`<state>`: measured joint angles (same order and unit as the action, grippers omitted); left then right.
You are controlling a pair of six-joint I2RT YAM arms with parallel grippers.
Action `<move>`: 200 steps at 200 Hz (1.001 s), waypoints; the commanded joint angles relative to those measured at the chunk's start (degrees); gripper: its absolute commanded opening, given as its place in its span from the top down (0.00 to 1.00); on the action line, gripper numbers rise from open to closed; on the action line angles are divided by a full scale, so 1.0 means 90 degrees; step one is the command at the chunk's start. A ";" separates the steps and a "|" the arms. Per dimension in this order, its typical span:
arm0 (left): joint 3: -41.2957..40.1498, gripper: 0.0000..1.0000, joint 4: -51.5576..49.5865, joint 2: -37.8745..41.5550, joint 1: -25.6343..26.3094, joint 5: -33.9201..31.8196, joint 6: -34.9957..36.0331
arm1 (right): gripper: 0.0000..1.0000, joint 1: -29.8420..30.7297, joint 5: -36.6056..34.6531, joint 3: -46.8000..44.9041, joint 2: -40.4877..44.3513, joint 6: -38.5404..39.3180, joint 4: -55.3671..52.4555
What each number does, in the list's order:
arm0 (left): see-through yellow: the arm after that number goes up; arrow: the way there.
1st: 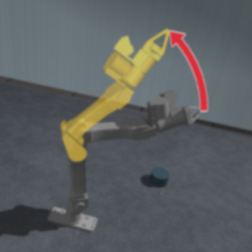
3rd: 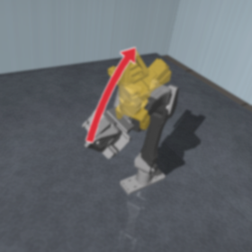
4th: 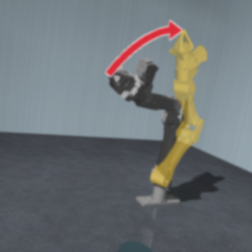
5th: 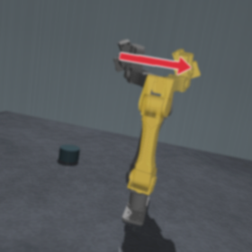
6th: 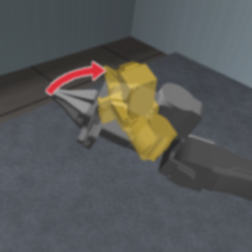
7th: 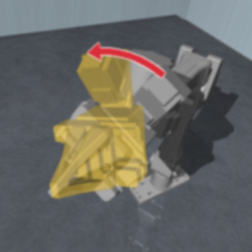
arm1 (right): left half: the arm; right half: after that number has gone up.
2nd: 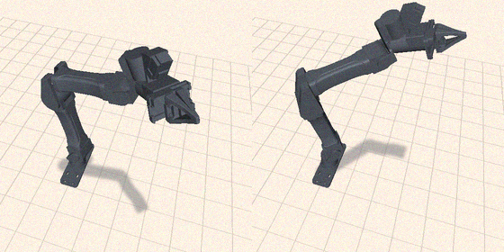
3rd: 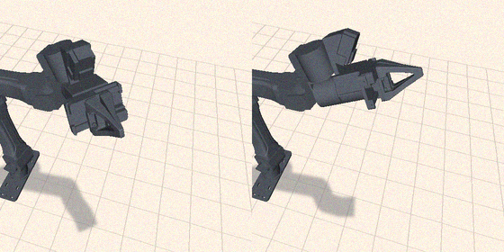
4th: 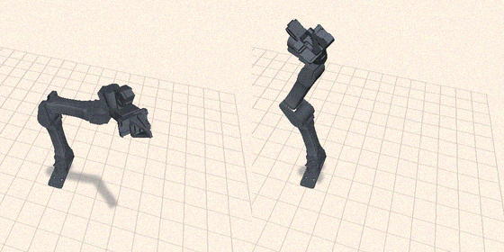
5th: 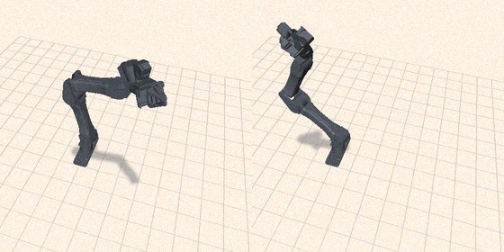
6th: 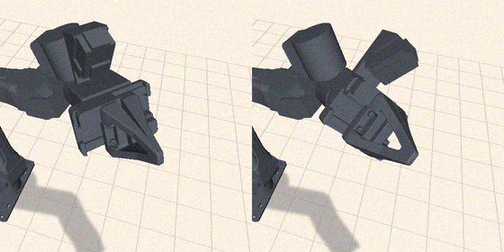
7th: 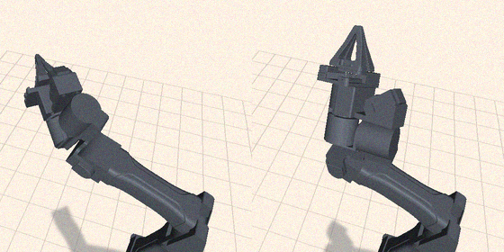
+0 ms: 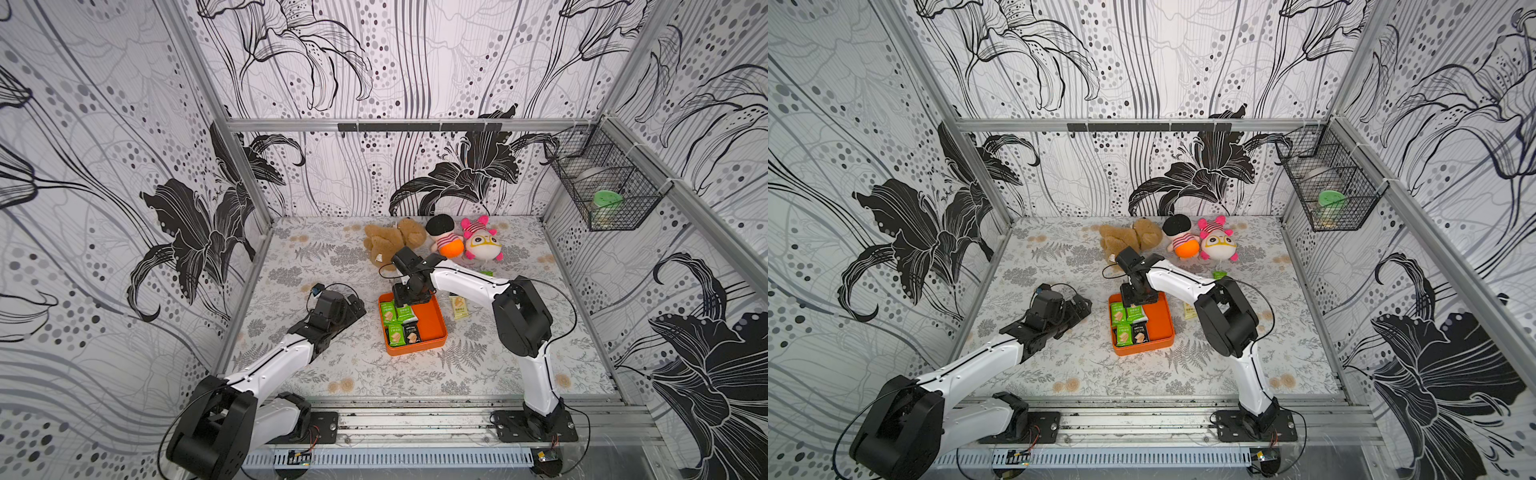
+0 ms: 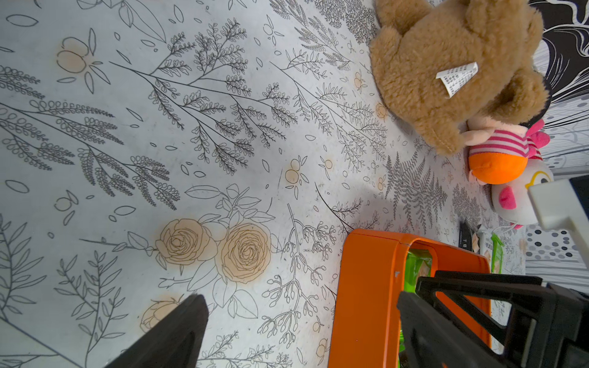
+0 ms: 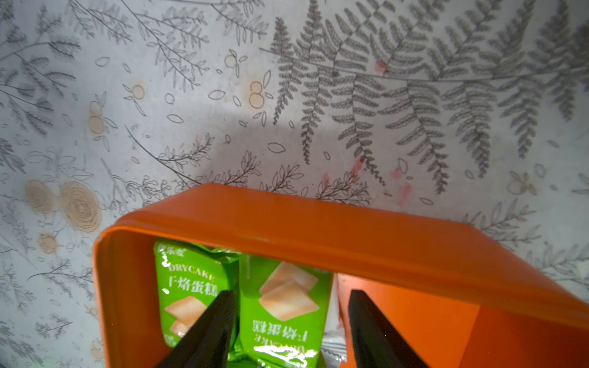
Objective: Take the cookies out of the storage box
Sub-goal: Pick up the cookie from the storage box.
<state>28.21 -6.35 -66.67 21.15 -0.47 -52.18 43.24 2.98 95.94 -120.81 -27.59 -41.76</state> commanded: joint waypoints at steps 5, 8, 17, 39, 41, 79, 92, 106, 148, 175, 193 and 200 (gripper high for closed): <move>-0.0058 0.03 -0.0009 0.0104 -0.0060 -0.0114 -0.0008 | 0.38 0.0085 -0.0140 0.0249 -0.0192 0.0056 -0.0262; -0.0058 0.03 -0.0008 0.0119 -0.0063 -0.0115 -0.0004 | 0.38 0.0092 -0.0137 0.0268 -0.0212 0.0049 -0.0275; -0.0048 0.03 -0.0026 0.0113 -0.0069 -0.0113 -0.0003 | 0.38 0.0107 -0.0126 0.0312 -0.0269 0.0048 -0.0293; -0.0067 0.03 -0.0039 0.0152 -0.0079 -0.0114 0.0007 | 0.39 0.0127 -0.0192 0.0426 -0.0402 0.0015 -0.0384; -0.0072 0.03 -0.0045 0.0160 -0.0085 -0.0116 0.0007 | 0.39 0.0127 -0.0199 0.0434 -0.0409 0.0011 -0.0396; -0.0153 0.03 -0.0039 0.0233 -0.0122 -0.0124 0.0002 | 0.41 0.0127 -0.0381 0.0537 -0.0566 0.0018 -0.0612; -0.0180 0.03 -0.0041 0.0245 -0.0133 -0.0114 -0.0003 | 0.42 0.0137 -0.0419 0.0516 -0.0562 0.0013 -0.0632; -0.0204 0.03 -0.0018 0.0262 -0.0138 -0.0114 -0.0017 | 0.43 0.0137 -0.0443 0.0522 -0.0569 0.0014 -0.0657; -0.0234 0.03 0.0001 0.0289 -0.0152 -0.0110 -0.0044 | 0.43 0.0146 -0.0449 0.0561 -0.0609 -0.0016 -0.0687; -0.0262 0.03 -0.0019 0.0343 -0.0161 -0.0121 -0.0043 | 0.43 0.0151 -0.0439 0.0566 -0.0638 -0.0019 -0.0678; -0.0290 0.03 -0.0034 0.0387 -0.0167 -0.0131 -0.0056 | 0.44 0.0156 -0.0382 0.0524 -0.0637 -0.0003 -0.0635; -0.0298 0.03 -0.0043 0.0403 -0.0168 -0.0124 -0.0067 | 0.45 0.0158 -0.0343 0.0512 -0.0631 -0.0001 -0.0601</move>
<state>26.39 -7.38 -64.36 20.12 -0.51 -52.27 44.21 -0.01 99.77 -125.38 -27.62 -46.06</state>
